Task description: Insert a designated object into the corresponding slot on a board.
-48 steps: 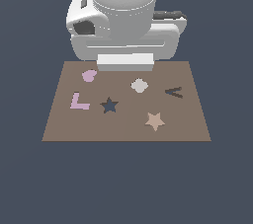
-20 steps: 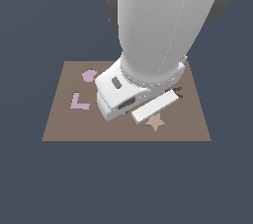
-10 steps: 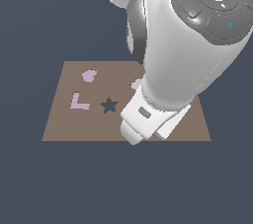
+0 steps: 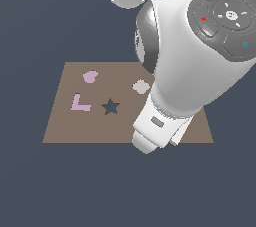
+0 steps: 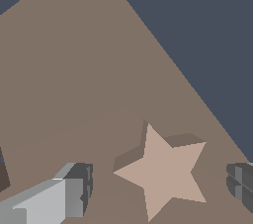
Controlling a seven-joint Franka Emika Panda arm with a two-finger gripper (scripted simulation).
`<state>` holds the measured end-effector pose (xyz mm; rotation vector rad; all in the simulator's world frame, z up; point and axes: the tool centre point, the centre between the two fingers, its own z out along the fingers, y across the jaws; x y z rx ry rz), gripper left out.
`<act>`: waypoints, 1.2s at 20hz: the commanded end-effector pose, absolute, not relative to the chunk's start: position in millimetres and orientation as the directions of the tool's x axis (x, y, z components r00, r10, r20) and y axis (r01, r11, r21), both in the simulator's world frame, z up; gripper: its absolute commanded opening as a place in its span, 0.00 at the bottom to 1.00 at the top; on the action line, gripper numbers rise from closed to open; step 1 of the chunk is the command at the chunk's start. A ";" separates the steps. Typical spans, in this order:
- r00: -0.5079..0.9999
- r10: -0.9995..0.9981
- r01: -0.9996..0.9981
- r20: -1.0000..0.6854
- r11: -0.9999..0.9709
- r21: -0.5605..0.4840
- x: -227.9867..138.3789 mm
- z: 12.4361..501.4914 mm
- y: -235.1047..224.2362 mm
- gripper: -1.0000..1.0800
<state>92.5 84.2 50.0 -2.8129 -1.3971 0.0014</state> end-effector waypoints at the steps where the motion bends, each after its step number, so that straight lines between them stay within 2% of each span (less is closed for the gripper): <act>1: 0.604 0.797 0.797 0.000 -0.604 -0.001 92.6 49.8 83.9 0.96; 10: 0.600 0.800 0.800 0.000 -0.600 0.000 92.7 29.9 84.4 0.96; 11: 0.600 0.800 0.800 0.000 -0.600 0.000 92.7 29.9 84.4 0.00; 24: 0.598 0.802 0.802 0.000 -0.598 0.000 92.5 30.4 84.3 0.00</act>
